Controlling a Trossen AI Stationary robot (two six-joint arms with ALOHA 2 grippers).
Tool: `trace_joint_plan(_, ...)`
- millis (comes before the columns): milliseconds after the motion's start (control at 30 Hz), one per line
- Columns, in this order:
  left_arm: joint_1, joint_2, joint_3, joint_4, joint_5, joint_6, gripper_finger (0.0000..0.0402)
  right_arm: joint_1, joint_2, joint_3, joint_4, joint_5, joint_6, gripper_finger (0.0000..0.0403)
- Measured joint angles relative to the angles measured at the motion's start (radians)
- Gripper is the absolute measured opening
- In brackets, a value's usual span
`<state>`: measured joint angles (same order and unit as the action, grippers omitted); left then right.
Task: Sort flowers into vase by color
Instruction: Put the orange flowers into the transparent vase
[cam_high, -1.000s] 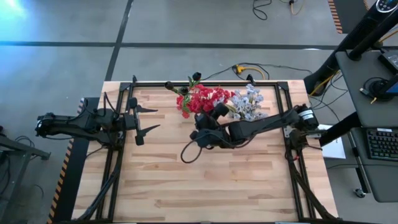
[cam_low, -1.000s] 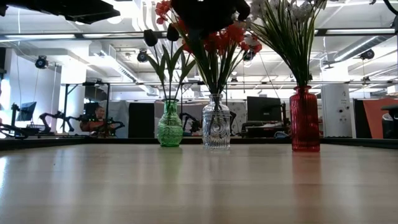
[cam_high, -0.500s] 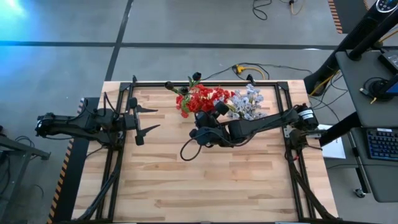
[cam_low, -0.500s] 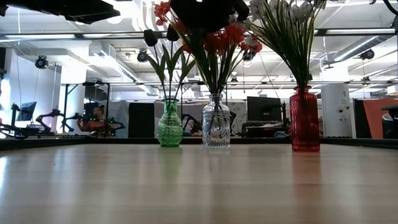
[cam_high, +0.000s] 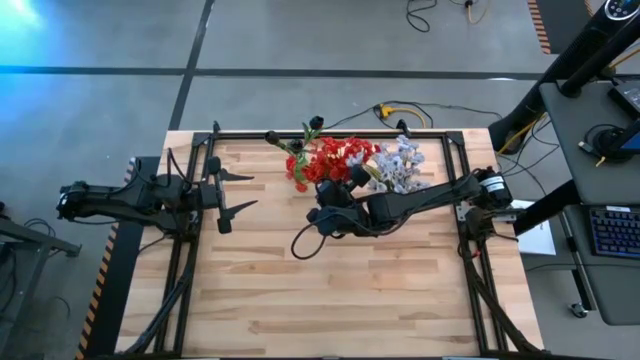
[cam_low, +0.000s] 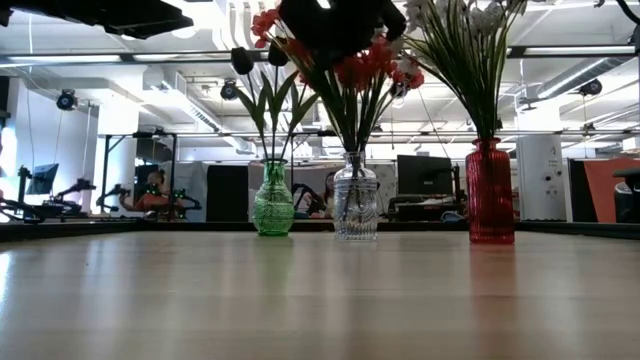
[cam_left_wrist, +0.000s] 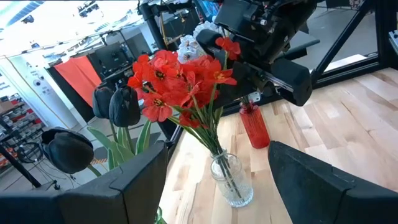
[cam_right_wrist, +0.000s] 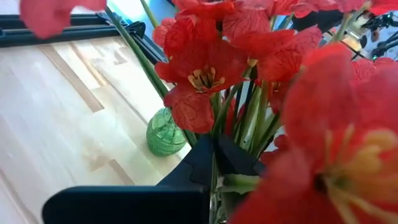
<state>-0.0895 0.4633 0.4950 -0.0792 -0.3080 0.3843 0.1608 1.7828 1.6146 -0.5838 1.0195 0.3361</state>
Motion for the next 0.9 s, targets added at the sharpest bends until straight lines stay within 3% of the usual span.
trace_joint_plan(467,0.0,-0.001,0.0,-0.011,-0.024,0.0,0.026,0.0,0.0,-0.001,-0.043,0.039,0.183,0.0009)
trace_joint_plan(900,0.0,-0.005,0.0,-0.014,-0.042,0.0,0.026,0.0,0.003,-0.048,-0.061,0.037,0.25,0.0009)
